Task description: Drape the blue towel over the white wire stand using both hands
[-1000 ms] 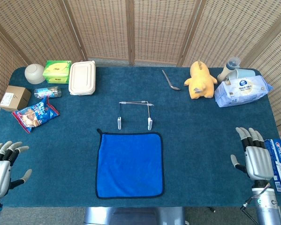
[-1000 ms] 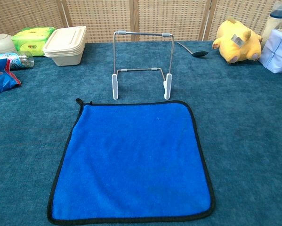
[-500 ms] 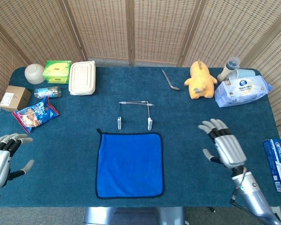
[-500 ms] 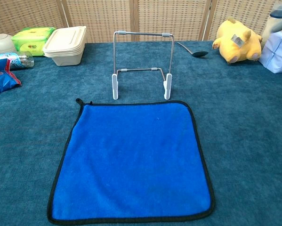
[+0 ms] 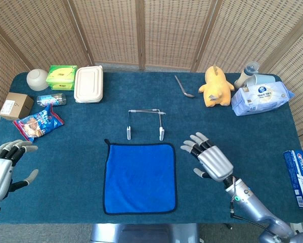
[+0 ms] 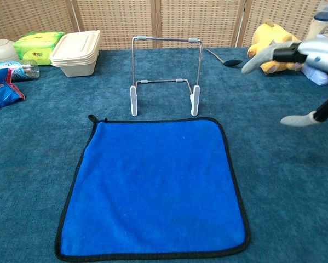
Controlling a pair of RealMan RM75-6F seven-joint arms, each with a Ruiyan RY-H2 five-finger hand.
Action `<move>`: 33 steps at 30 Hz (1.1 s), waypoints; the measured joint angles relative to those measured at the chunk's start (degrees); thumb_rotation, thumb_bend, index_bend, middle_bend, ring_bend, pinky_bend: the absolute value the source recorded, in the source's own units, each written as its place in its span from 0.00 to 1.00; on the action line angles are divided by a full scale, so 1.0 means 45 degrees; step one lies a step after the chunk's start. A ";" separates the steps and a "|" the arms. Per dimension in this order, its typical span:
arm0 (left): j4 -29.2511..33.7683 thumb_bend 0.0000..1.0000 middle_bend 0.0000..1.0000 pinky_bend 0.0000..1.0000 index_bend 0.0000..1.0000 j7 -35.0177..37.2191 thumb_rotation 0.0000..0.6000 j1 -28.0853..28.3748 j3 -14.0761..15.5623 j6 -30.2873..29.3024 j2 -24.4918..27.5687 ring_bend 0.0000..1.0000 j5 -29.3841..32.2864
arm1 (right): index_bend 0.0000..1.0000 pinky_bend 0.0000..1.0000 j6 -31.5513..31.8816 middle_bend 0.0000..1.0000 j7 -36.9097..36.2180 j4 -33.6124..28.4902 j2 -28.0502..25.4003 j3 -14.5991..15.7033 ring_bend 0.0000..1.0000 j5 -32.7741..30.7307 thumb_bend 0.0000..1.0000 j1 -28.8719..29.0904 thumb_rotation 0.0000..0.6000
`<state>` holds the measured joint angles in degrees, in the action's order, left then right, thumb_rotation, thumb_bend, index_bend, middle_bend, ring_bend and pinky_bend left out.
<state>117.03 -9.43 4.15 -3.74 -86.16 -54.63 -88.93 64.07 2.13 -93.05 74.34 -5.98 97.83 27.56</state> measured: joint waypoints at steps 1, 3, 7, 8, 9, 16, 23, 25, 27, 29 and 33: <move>0.0011 0.36 0.28 0.19 0.31 -0.0023 1.00 0.0010 0.0012 0.0019 -0.0015 0.23 0.0013 | 0.18 0.07 -0.0006 0.20 -0.0082 0.0215 0.0179 0.0078 0.10 0.0171 0.22 0.0102 1.00; 0.0019 0.36 0.28 0.19 0.31 -0.0060 1.00 0.0034 0.0023 0.0063 -0.0035 0.22 0.0043 | 0.18 0.07 -0.0005 0.19 -0.0324 0.0603 0.0531 0.0231 0.10 0.0476 0.22 0.0298 1.00; 0.0041 0.37 0.28 0.19 0.31 -0.0125 1.00 0.0115 0.0030 0.0166 -0.0095 0.22 0.0120 | 0.18 0.07 0.0017 0.19 -0.0735 0.1470 0.1166 0.0517 0.10 0.1015 0.22 0.0697 1.00; 0.0045 0.37 0.28 0.19 0.31 -0.0144 1.00 0.0128 0.0031 0.0179 -0.0104 0.22 0.0123 | 0.17 0.07 0.0023 0.19 -0.0770 0.1659 0.1290 0.0565 0.10 0.1115 0.22 0.0777 1.00; 0.0052 0.37 0.28 0.19 0.31 -0.0159 1.00 0.0142 0.0035 0.0193 -0.0113 0.22 0.0124 | 0.17 0.07 0.0028 0.19 -0.0817 0.1850 0.1416 0.0614 0.10 0.1203 0.22 0.0853 1.00; 0.0057 0.37 0.28 0.19 0.31 -0.0216 1.00 0.0181 0.0082 0.0253 -0.0123 0.22 0.0212 | 0.17 0.08 0.0209 0.19 -0.1428 0.3378 0.2383 0.0917 0.10 0.1644 0.22 0.1350 1.00; 0.0041 0.37 0.28 0.19 0.31 -0.0203 1.00 0.0176 0.0126 0.0226 -0.0188 0.22 0.0265 | 0.17 0.07 0.0506 0.19 -0.1854 0.4754 0.3254 0.1202 0.09 0.1980 0.21 0.1775 1.00; 0.0032 0.37 0.28 0.19 0.31 -0.0197 1.00 0.0160 0.0148 0.0207 -0.0197 0.22 0.0269 | 0.17 0.07 0.0571 0.19 -0.1931 0.5024 0.3441 0.1281 0.09 0.2036 0.21 0.1885 1.00; 0.0025 0.37 0.28 0.19 0.31 -0.0186 1.00 0.0139 0.0165 0.0170 -0.0204 0.22 0.0266 | 0.17 0.07 0.0616 0.19 -0.1977 0.5224 0.3589 0.1340 0.08 0.2050 0.21 0.1957 1.00; 0.0007 0.37 0.28 0.19 0.31 -0.0174 1.00 0.0116 0.0189 0.0134 -0.0202 0.22 0.0255 | 0.17 0.07 0.0656 0.19 -0.2018 0.5413 0.3748 0.1399 0.08 0.2038 0.21 0.2020 1.00; -0.0015 0.37 0.28 0.19 0.31 -0.0139 1.00 0.0091 0.0225 0.0118 -0.0178 0.22 0.0267 | 0.17 0.07 0.0704 0.19 -0.2017 0.5772 0.4004 0.1521 0.07 0.2047 0.21 0.2130 1.00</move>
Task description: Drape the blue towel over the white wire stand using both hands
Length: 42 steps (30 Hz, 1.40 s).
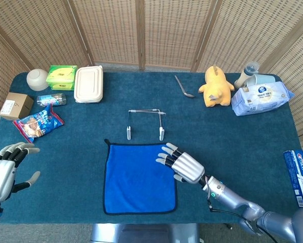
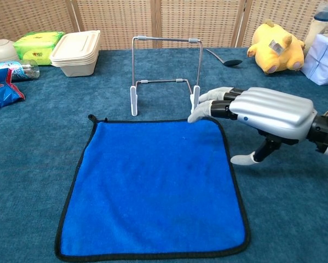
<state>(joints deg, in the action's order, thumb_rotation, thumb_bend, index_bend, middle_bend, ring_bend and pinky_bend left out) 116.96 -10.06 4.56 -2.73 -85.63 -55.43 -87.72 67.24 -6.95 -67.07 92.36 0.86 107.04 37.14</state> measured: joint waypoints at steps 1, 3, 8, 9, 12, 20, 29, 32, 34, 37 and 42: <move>-0.0010 0.37 0.28 0.19 0.31 0.0017 1.00 -0.0004 0.0005 -0.0007 -0.0003 0.22 0.0003 | 0.17 0.07 0.0008 0.19 0.0005 0.0087 0.0059 0.0031 0.07 0.0009 0.21 0.0026 1.00; -0.0028 0.37 0.28 0.19 0.31 0.0044 1.00 -0.0009 0.0019 -0.0012 -0.0011 0.22 0.0003 | 0.17 0.07 0.0028 0.19 0.0021 0.0297 0.0202 0.0101 0.07 0.0042 0.21 0.0090 1.00; -0.0081 0.37 0.28 0.19 0.31 0.0095 1.00 -0.0016 0.0063 0.0002 -0.0040 0.22 0.0011 | 0.17 0.07 0.0085 0.19 0.0018 0.0922 0.0544 0.0290 0.06 0.0166 0.21 0.0245 1.00; -0.0091 0.36 0.28 0.19 0.31 0.0103 1.00 -0.0021 0.0072 -0.0002 -0.0044 0.22 0.0010 | 0.17 0.07 0.0096 0.19 -0.0007 0.1049 0.0612 0.0333 0.06 0.0182 0.21 0.0270 1.00; -0.0117 0.37 0.28 0.19 0.31 0.0113 1.00 -0.0036 0.0091 -0.0022 -0.0052 0.22 0.0007 | 0.17 0.07 0.0135 0.19 -0.0157 0.1427 0.0829 0.0480 0.05 0.0212 0.21 0.0341 1.00; -0.0141 0.37 0.28 0.19 0.31 0.0121 1.00 -0.0022 0.0113 -0.0001 -0.0081 0.22 0.0022 | 0.17 0.07 0.0253 0.19 -0.0474 0.2178 0.1149 0.0797 0.05 0.0242 0.21 0.0494 1.00; -0.0114 0.37 0.28 0.18 0.31 0.0074 1.00 -0.0001 0.0119 0.0000 -0.0120 0.22 0.0020 | 0.17 0.07 0.0394 0.19 -0.0675 0.2572 0.1224 0.1015 0.05 0.0118 0.21 0.0554 1.00; -0.0121 0.37 0.28 0.18 0.31 0.0070 1.00 0.0002 0.0124 0.0004 -0.0118 0.22 0.0026 | 0.17 0.07 0.0424 0.19 -0.0683 0.2612 0.1258 0.1033 0.05 0.0078 0.21 0.0601 1.00; -0.0137 0.37 0.28 0.18 0.31 0.0087 1.00 0.0001 0.0127 0.0002 -0.0126 0.22 0.0035 | 0.17 0.07 0.0422 0.19 -0.0684 0.2613 0.1279 0.1025 0.04 0.0056 0.21 0.0653 1.00; -0.0191 0.37 0.28 0.18 0.31 0.0132 1.00 0.0004 0.0133 0.0011 -0.0153 0.22 0.0045 | 0.17 0.07 0.0365 0.19 -0.0655 0.2592 0.1327 0.0995 0.04 0.0017 0.21 0.0773 1.00; -0.0287 0.37 0.28 0.18 0.31 0.0239 1.00 0.0001 0.0135 0.0006 -0.0173 0.22 0.0069 | 0.17 0.07 0.0226 0.19 -0.0556 0.2538 0.1433 0.0922 0.04 -0.0079 0.21 0.0962 1.00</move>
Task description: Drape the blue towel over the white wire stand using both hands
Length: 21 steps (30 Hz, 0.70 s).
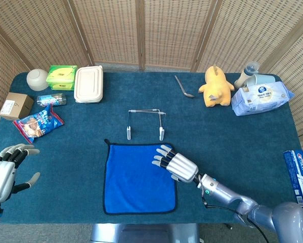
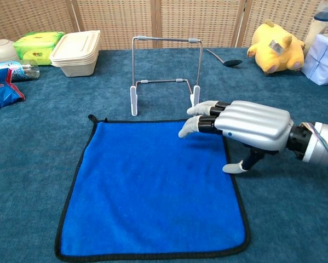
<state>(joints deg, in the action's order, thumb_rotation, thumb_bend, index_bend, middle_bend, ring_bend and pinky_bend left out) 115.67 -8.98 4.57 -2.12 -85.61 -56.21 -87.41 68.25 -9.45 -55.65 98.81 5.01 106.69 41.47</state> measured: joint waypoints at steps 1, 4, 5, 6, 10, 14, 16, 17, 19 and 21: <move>-0.0033 0.37 0.28 0.18 0.31 0.0037 1.00 -0.0005 -0.0001 -0.0011 -0.0001 0.22 0.0003 | 0.17 0.07 -0.0020 0.19 0.0036 -0.0006 0.0018 -0.0016 0.04 -0.0018 0.20 0.0034 1.00; -0.0109 0.37 0.28 0.18 0.31 0.0129 1.00 -0.0016 0.0013 -0.0020 -0.0014 0.22 0.0002 | 0.17 0.07 -0.0096 0.19 0.0103 -0.0023 0.0067 -0.0052 0.04 -0.0081 0.21 0.0137 1.00; -0.0125 0.37 0.28 0.18 0.31 0.0146 1.00 -0.0019 0.0021 -0.0019 -0.0019 0.22 -0.0003 | 0.17 0.07 -0.0115 0.19 0.0108 -0.0032 0.0075 -0.0060 0.04 -0.0108 0.20 0.0158 1.00; -0.0144 0.37 0.28 0.18 0.31 0.0160 1.00 -0.0023 0.0029 -0.0018 -0.0024 0.22 -0.0005 | 0.17 0.07 -0.0122 0.19 0.0111 -0.0047 0.0084 -0.0069 0.04 -0.0133 0.20 0.0172 1.00; -0.0217 0.37 0.28 0.18 0.31 0.0232 1.00 -0.0032 0.0039 -0.0029 -0.0060 0.22 -0.0003 | 0.17 0.07 -0.0148 0.19 0.0210 -0.0020 0.0061 -0.0039 0.04 -0.0166 0.20 0.0219 1.00; -0.0224 0.37 0.28 0.18 0.31 0.0220 1.00 -0.0007 0.0047 0.0013 -0.0069 0.22 -0.0025 | 0.17 0.07 -0.0150 0.19 0.0190 -0.0089 -0.0095 0.0050 0.04 -0.0228 0.20 0.0198 1.00; -0.0218 0.37 0.28 0.18 0.31 0.0208 1.00 0.0017 0.0046 0.0046 -0.0079 0.22 -0.0017 | 0.17 0.07 -0.0148 0.19 0.0206 -0.0128 -0.0146 0.0117 0.04 -0.0257 0.20 0.0160 1.00; -0.0218 0.37 0.28 0.18 0.31 0.0207 1.00 0.0019 0.0042 0.0043 -0.0090 0.22 -0.0017 | 0.17 0.07 -0.0143 0.19 0.0216 -0.0143 -0.0158 0.0143 0.04 -0.0268 0.20 0.0143 1.00; -0.0216 0.37 0.28 0.18 0.31 0.0197 1.00 0.0026 0.0040 0.0043 -0.0110 0.22 -0.0022 | 0.17 0.06 -0.0139 0.19 0.0233 -0.0164 -0.0160 0.0191 0.04 -0.0291 0.19 0.0116 1.00; -0.0210 0.37 0.28 0.18 0.31 0.0188 1.00 0.0031 0.0045 0.0052 -0.0113 0.22 -0.0025 | 0.17 0.06 -0.0139 0.19 0.0247 -0.0166 -0.0129 0.0198 0.04 -0.0310 0.19 0.0111 1.00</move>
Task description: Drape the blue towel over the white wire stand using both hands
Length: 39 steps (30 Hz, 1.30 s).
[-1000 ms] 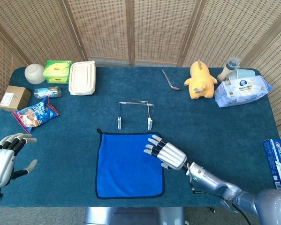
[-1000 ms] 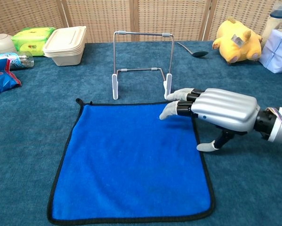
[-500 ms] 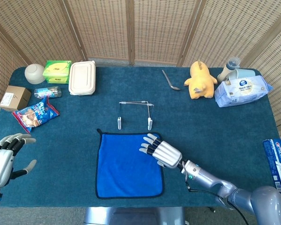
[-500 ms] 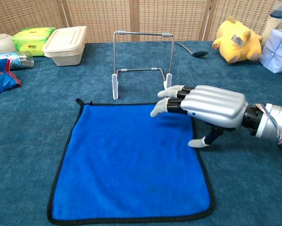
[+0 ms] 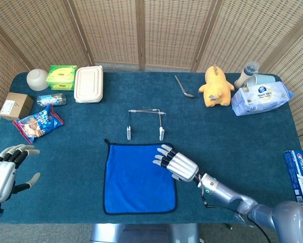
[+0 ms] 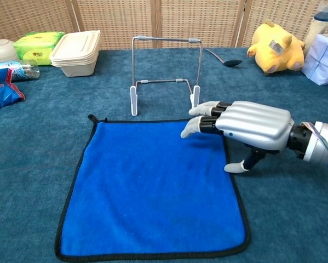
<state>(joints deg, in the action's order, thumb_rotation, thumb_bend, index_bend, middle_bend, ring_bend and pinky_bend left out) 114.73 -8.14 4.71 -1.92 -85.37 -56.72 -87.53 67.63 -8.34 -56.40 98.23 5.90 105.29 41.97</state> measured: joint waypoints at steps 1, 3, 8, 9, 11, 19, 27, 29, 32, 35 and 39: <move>0.0000 0.37 0.28 0.18 0.31 -0.0004 1.00 -0.0001 0.0003 -0.0003 0.0002 0.22 -0.0001 | 0.17 0.05 -0.0004 0.19 0.0003 -0.0003 0.0032 -0.0005 0.04 -0.0012 0.19 0.0011 1.00; -0.0002 0.37 0.28 0.18 0.31 0.0001 1.00 -0.0010 0.0002 -0.0030 0.0007 0.22 -0.0011 | 0.17 0.05 0.0001 0.19 0.0004 -0.0018 0.0096 -0.0036 0.04 -0.0017 0.19 0.0056 1.00; -0.0038 0.37 0.27 0.17 0.31 0.0082 1.00 -0.0057 0.0022 -0.0097 0.0023 0.22 -0.0031 | 0.18 0.05 -0.0014 0.19 0.0068 -0.0079 0.0315 -0.0234 0.03 -0.0041 0.19 0.0282 1.00; -0.0059 0.37 0.27 0.17 0.31 0.0104 1.00 -0.0063 0.0031 -0.0098 0.0021 0.22 -0.0031 | 0.18 0.05 -0.0037 0.19 0.0076 -0.0098 0.0352 -0.0277 0.03 -0.0055 0.19 0.0330 1.00; -0.0115 0.37 0.27 0.17 0.31 0.0161 1.00 -0.0079 0.0049 -0.0103 0.0012 0.22 -0.0030 | 0.18 0.05 -0.0084 0.19 0.0131 -0.0128 0.0444 -0.0367 0.03 -0.0078 0.19 0.0447 1.00; -0.0338 0.37 0.27 0.17 0.31 0.0431 1.00 -0.0146 0.0099 -0.0153 -0.0018 0.22 -0.0033 | 0.18 0.05 -0.0333 0.19 0.0367 -0.0215 0.0667 -0.0572 0.03 -0.0278 0.19 0.0690 1.00; -0.0484 0.36 0.27 0.17 0.31 0.0591 1.00 -0.0140 0.0131 -0.0129 -0.0098 0.22 -0.0113 | 0.18 0.05 -0.0494 0.19 0.0658 -0.0371 0.0726 -0.0646 0.03 -0.0456 0.19 0.0771 1.00; -0.0494 0.37 0.27 0.17 0.31 0.0597 1.00 -0.0146 0.0129 -0.0150 -0.0117 0.22 -0.0122 | 0.18 0.05 -0.0497 0.19 0.0738 -0.0439 0.0609 -0.0644 0.03 -0.0464 0.19 0.0779 1.00; -0.0499 0.37 0.27 0.17 0.31 0.0586 1.00 -0.0128 0.0124 -0.0119 -0.0152 0.22 -0.0110 | 0.18 0.05 -0.0459 0.19 0.0858 -0.0641 0.0318 -0.0614 0.03 -0.0502 0.19 0.0730 1.00; -0.0482 0.37 0.27 0.17 0.31 0.0553 1.00 -0.0059 0.0109 -0.0045 -0.0211 0.22 -0.0150 | 0.18 0.05 -0.0413 0.19 0.0999 -0.0888 -0.0016 -0.0548 0.03 -0.0562 0.19 0.0621 1.00; -0.0434 0.37 0.27 0.17 0.31 0.0458 1.00 -0.0001 0.0076 -0.0003 -0.0249 0.22 -0.0170 | 0.18 0.05 -0.0375 0.19 0.1117 -0.1107 -0.0390 -0.0405 0.03 -0.0665 0.19 0.0413 1.00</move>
<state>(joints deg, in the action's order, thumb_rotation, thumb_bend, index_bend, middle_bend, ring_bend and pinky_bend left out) 112.77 -6.08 4.70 -1.58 -85.39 -57.84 -88.29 65.94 -3.31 -61.38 96.48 4.08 102.30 43.83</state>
